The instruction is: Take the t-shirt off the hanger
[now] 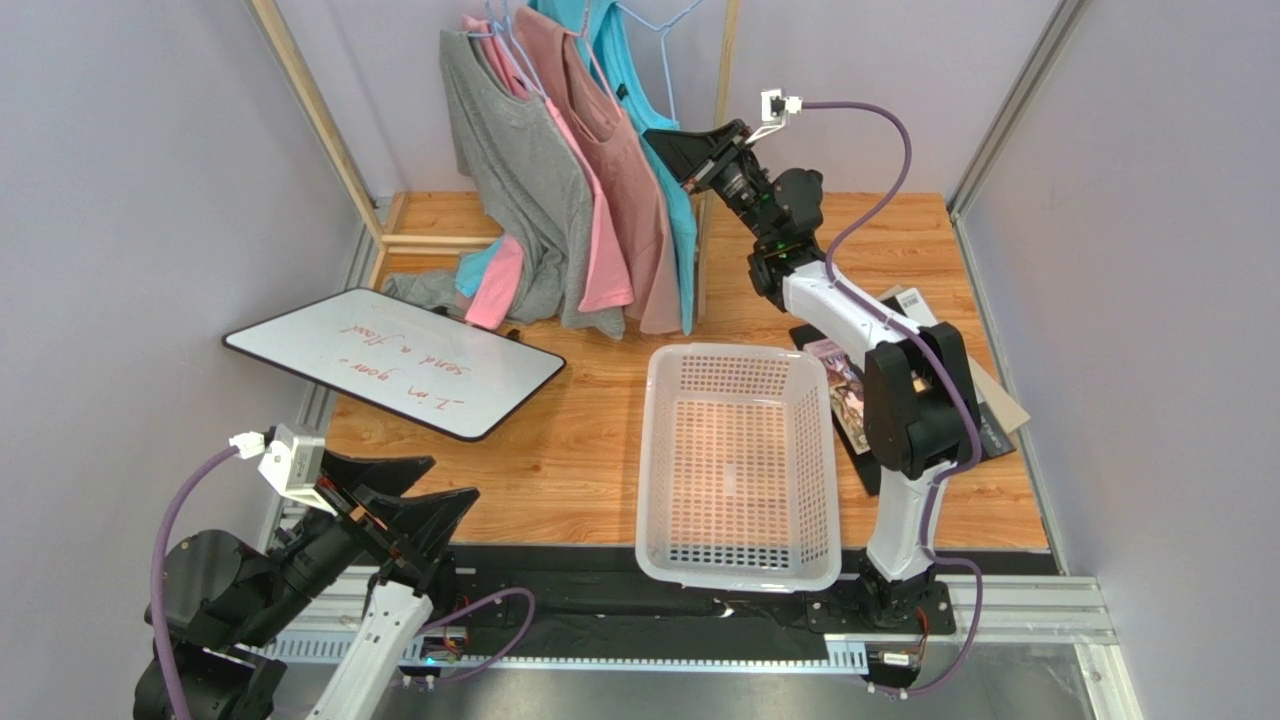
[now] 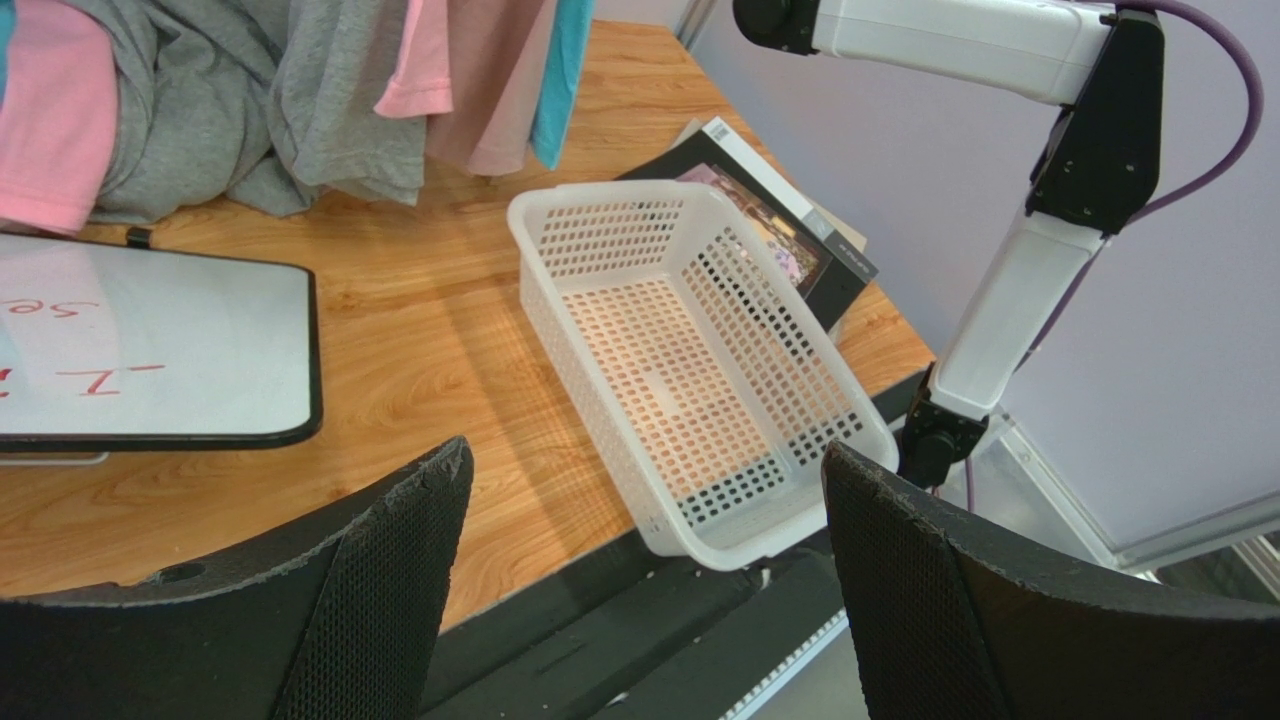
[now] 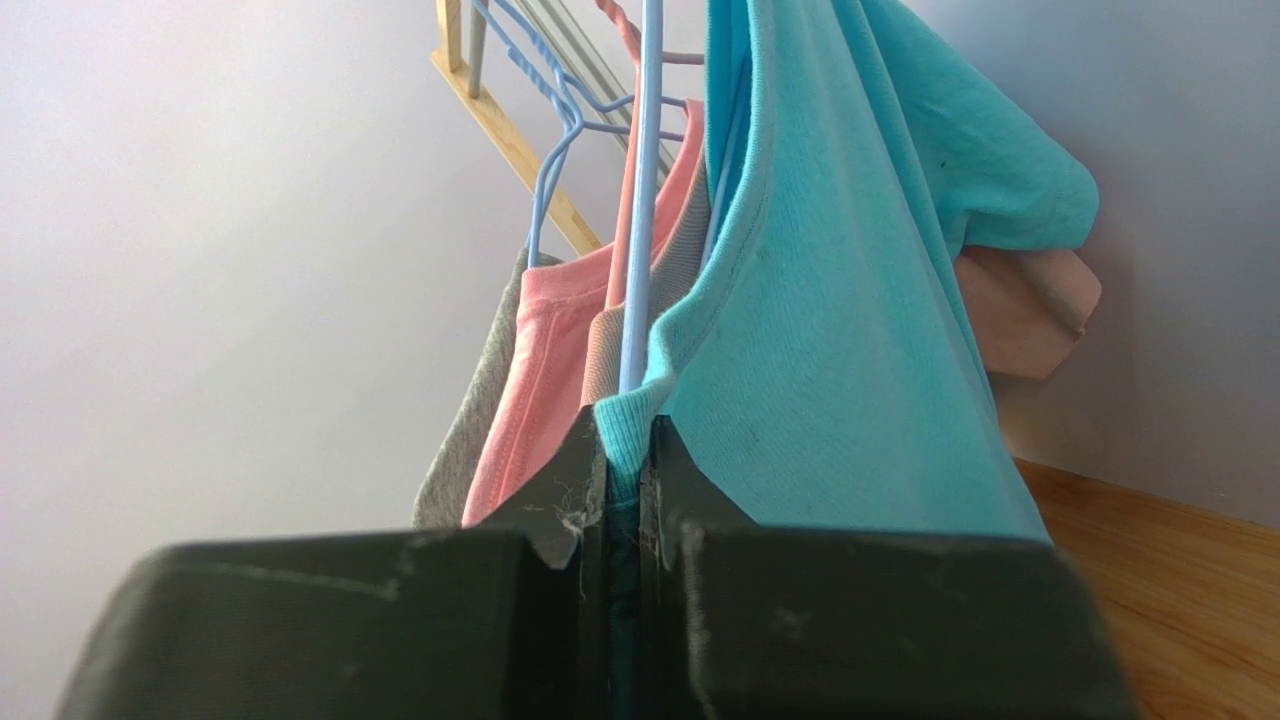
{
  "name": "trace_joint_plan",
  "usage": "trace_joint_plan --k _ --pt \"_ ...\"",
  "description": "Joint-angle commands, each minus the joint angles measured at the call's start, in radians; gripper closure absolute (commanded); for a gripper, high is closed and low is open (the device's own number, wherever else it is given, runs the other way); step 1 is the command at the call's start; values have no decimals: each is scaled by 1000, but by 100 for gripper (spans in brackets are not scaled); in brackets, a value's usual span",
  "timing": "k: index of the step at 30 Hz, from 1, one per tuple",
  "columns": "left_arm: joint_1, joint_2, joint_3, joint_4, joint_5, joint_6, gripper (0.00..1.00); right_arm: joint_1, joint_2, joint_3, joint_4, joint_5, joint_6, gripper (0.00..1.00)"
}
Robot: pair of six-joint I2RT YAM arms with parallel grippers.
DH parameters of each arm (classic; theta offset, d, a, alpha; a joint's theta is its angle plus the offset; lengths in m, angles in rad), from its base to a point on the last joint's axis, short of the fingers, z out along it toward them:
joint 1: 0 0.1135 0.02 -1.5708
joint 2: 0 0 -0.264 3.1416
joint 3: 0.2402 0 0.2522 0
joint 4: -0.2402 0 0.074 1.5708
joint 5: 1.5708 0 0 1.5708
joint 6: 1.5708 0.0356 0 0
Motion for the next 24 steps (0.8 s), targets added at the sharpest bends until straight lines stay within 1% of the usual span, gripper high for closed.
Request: trace_joint_plan --k 1,6,8,12,17,22,23,24 --pt "0 -4 11 -6 6 12 10 -5 -61 110 121 13 -43 100" --pt "0 -2 9 -4 7 9 10 -5 -51 148 86 5 -46 100" --pt "0 -4 9 -4 10 9 10 -5 -57 128 93 5 -45 100" --pt "0 -7 -1 -1 10 7 10 -5 -101 44 153 8 -34 100" --pt "0 -5 -9 13 26 0 10 -5 -156 -63 187 14 -40 100" --pt "0 -4 -15 22 33 -11 11 -5 -240 -131 115 16 -86 100" --pt "0 -4 -21 27 36 -14 10 -5 -254 -145 103 17 -115 100" --pt "0 -2 -25 28 39 -17 10 -8 -271 -174 59 22 -132 100"
